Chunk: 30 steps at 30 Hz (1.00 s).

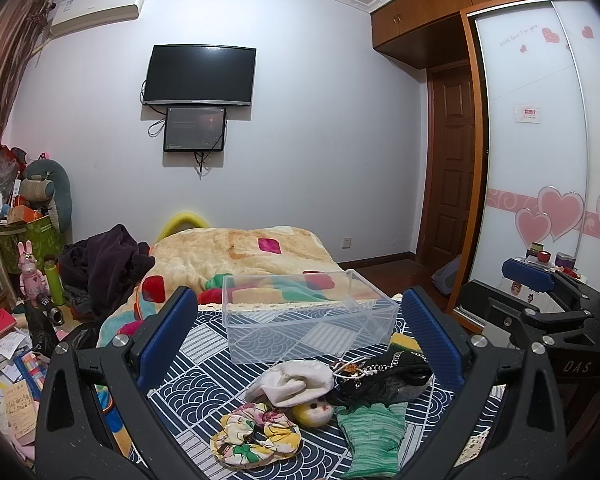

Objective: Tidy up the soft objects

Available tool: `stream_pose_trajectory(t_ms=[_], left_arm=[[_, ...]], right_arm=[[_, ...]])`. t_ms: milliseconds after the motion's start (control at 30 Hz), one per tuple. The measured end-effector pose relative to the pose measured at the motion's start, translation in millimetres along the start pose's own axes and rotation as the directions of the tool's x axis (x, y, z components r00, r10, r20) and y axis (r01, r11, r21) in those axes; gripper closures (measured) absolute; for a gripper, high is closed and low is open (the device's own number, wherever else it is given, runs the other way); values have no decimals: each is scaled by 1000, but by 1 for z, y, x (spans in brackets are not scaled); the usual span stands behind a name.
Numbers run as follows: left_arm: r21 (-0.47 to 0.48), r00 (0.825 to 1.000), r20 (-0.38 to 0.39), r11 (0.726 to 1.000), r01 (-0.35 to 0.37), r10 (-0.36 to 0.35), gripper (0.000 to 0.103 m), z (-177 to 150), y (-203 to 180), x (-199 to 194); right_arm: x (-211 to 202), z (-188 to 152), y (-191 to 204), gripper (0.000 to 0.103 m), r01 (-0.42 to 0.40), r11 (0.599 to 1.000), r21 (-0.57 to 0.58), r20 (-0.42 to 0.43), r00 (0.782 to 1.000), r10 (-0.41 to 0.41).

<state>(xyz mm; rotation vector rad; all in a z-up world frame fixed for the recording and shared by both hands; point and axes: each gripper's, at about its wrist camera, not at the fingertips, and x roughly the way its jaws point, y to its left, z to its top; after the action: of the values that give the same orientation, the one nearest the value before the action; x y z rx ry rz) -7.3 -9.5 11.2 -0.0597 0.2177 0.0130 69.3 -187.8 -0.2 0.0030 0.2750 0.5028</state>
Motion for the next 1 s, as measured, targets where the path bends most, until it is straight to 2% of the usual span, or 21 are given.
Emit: stream_pose_trajectory(t_ms=[233,433,500,567,700,800,933,1000], left_arm=[[3,1000,-16,1000,-1,1,0,-3,0,4],[-27,995,-96,999,29,-32,0,-18,13,26],[-45,991,-129,998,39,-44,7,-25,18,34],[-56,984,-170,998,40,-49,17,-33,22,44],[-82,969,-241,996,33,-52,28,-50,29,65],[-102,956,-285,994,39,-67,32,-61,32,79],[-123,934,-334,988,92,-128,32,-74,30,93],[-115,926,-353,988,99,-134,32,-79,26,99]], right_arm=[[1,1,-1,0,-2,1000,8,2,1000,2],[9,-5,-13,0,3,1000,31,-22,1000,-3],[15,-9,-17,1,4,999,43,-43,999,-3],[21,-13,-21,4,4,999,49,-66,998,-1],[36,-24,-24,14,-12,998,58,-127,992,19],[42,-32,-24,17,-22,998,58,-165,986,31],[56,-44,-23,18,-37,998,58,-227,973,50],[63,-50,-24,18,-41,997,61,-260,964,55]])
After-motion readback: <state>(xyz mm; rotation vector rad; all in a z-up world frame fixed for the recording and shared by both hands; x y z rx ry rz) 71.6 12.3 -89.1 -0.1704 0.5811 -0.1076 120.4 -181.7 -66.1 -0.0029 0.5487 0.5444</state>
